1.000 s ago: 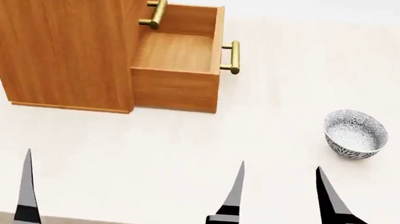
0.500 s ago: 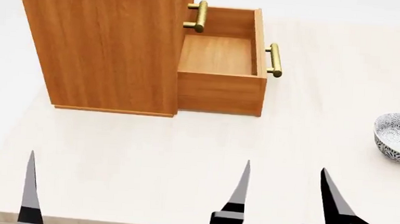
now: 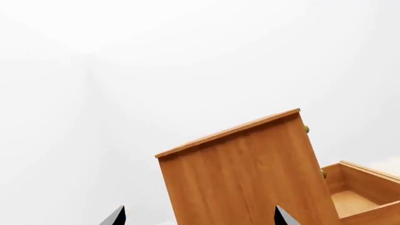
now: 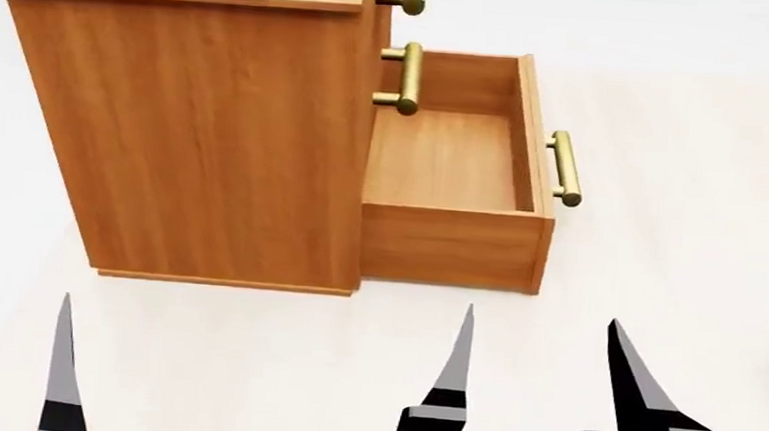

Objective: Close the bottom drawer of the cabinet.

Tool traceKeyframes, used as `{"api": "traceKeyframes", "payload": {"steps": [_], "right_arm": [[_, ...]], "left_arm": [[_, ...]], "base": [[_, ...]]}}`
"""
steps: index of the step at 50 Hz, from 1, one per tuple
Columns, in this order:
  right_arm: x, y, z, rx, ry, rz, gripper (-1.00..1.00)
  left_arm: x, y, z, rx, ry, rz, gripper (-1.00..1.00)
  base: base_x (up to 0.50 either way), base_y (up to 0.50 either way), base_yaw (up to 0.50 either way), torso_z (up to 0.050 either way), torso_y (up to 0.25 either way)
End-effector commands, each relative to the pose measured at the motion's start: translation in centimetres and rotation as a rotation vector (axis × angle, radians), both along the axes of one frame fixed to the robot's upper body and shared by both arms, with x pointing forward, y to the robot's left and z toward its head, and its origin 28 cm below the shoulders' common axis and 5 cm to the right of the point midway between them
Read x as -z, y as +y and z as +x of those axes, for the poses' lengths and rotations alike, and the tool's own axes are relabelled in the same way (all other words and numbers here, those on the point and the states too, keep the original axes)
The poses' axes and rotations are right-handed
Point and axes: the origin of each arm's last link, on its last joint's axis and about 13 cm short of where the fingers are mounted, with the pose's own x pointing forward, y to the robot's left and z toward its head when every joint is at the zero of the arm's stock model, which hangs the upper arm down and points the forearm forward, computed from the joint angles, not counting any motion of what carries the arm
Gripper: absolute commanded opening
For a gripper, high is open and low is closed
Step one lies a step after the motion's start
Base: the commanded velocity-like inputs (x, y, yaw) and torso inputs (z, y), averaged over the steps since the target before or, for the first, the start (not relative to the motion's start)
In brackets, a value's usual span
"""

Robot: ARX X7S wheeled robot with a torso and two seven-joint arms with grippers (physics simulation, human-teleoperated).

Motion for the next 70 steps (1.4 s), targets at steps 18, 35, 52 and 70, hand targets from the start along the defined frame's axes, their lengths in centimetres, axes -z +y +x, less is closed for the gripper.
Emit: {"api": "traceKeyframes", "payload": {"steps": [18,35,52,70], "right_arm": [[-0.5,0.0,0.0,-0.009,-0.007,0.043,1.00],[-0.8,-0.1,0.1,0.009,-0.018,0.041,1.00],[-7.0,-1.7,0.3,0.113,-0.089,-0.027,1.00],[-11.9,-5.5,4.9,0.161,-0.063,-0.052,1.00]], "left_arm": [[0.1,-0.1,0.0,-0.002,0.002,0.009,1.00],[0.1,-0.1,0.0,-0.004,0.006,0.007,1.00],[0.2,-0.1,-0.1,-0.008,0.005,0.003,1.00],[0.6,-0.1,-0.2,-0.006,0.011,0.000,1.00]], "base": [[0.50,0.08,0.00,0.000,0.000],[0.50,0.00,0.00,0.000,0.001],[0.09,0.00,0.00,0.000,0.000],[0.00,0.00,0.00,0.000,0.000]]}}
